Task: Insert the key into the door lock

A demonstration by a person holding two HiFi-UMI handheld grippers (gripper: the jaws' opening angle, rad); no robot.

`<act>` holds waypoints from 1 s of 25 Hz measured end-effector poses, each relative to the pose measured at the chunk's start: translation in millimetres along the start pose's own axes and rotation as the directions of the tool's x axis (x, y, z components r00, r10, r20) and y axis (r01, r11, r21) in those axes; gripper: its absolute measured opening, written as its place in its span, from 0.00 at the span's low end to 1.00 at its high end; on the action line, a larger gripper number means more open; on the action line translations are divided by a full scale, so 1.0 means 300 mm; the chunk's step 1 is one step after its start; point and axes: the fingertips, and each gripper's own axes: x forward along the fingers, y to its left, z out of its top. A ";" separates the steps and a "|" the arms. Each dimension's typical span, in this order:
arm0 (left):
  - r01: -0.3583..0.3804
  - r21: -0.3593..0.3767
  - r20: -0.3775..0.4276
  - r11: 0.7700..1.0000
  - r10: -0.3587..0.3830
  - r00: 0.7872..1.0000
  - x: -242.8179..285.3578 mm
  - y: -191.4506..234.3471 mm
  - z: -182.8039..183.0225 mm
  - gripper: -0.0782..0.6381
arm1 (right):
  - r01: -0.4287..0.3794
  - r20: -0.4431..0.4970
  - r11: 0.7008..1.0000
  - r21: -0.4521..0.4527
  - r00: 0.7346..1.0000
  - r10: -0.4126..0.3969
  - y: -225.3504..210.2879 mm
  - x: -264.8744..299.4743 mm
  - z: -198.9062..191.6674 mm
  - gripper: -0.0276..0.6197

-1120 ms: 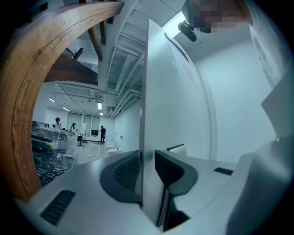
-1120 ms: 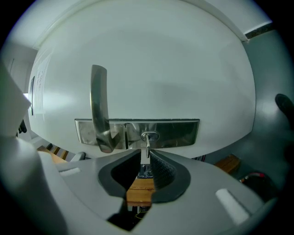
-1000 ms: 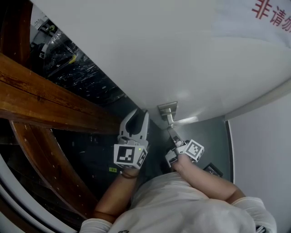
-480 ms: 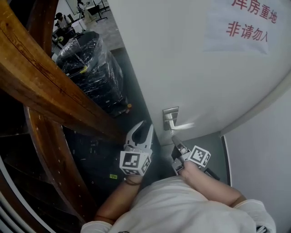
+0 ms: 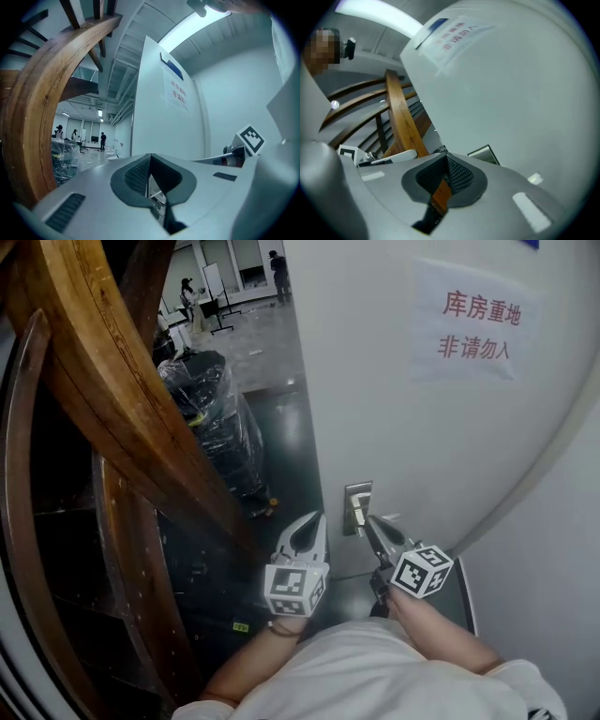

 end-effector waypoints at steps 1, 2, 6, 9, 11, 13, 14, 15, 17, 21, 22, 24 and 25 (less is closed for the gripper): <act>-0.002 -0.001 -0.001 1.000 0.002 1.000 -0.009 -0.006 0.009 0.12 | 0.002 0.007 0.997 -0.078 1.000 -0.002 0.028 0.001 0.023 0.05; -0.005 -0.002 -0.001 1.000 0.005 1.000 -0.019 -0.010 0.016 0.12 | 0.007 0.013 0.988 -0.151 1.000 -0.005 0.053 0.003 0.041 0.05; -0.021 -0.004 0.016 1.000 0.021 1.000 -0.052 -0.016 0.038 0.12 | 0.032 0.033 0.933 -0.358 0.999 -0.021 0.144 0.010 0.083 0.04; -0.017 -0.007 0.028 1.000 0.018 0.999 -0.066 -0.024 0.049 0.12 | 0.041 0.038 0.916 -0.399 0.999 -0.028 0.178 0.009 0.085 0.04; -0.013 -0.005 0.032 1.000 0.013 0.999 -0.074 -0.030 0.052 0.12 | 0.045 0.039 0.908 -0.416 0.999 -0.031 0.190 0.007 0.082 0.04; -0.010 -0.002 0.032 1.000 0.010 0.999 -0.080 -0.031 0.052 0.12 | 0.047 0.042 0.903 -0.426 0.999 -0.032 0.199 0.006 0.078 0.04; -0.010 -0.003 0.030 1.000 0.010 1.000 -0.082 -0.029 0.049 0.12 | 0.047 0.043 0.904 -0.424 0.999 -0.031 0.202 0.007 0.077 0.04; -0.011 -0.004 0.027 1.000 0.011 1.000 -0.083 -0.027 0.046 0.12 | 0.045 0.043 0.907 -0.419 0.999 -0.030 0.203 0.008 0.076 0.04; -0.014 -0.006 0.023 1.000 0.014 1.000 -0.083 -0.024 0.042 0.12 | 0.043 0.042 0.910 -0.413 0.999 -0.027 0.205 0.011 0.077 0.04; -0.018 -0.008 0.021 1.000 0.018 1.000 -0.085 -0.013 0.038 0.12 | 0.038 0.038 0.914 -0.405 0.999 -0.025 0.207 0.018 0.072 0.04; -0.018 -0.008 0.021 1.000 0.018 1.000 -0.086 -0.011 0.036 0.12 | 0.038 0.037 0.918 -0.394 0.999 -0.025 0.205 0.019 0.067 0.04; -0.015 -0.006 0.024 1.000 0.015 1.000 -0.086 -0.012 0.037 0.12 | 0.041 0.037 0.926 -0.376 0.999 -0.029 0.197 0.017 0.061 0.04; -0.014 -0.005 0.025 1.000 0.014 1.000 -0.086 -0.013 0.038 0.12 | 0.044 0.038 0.927 -0.372 0.999 -0.032 0.194 0.015 0.059 0.04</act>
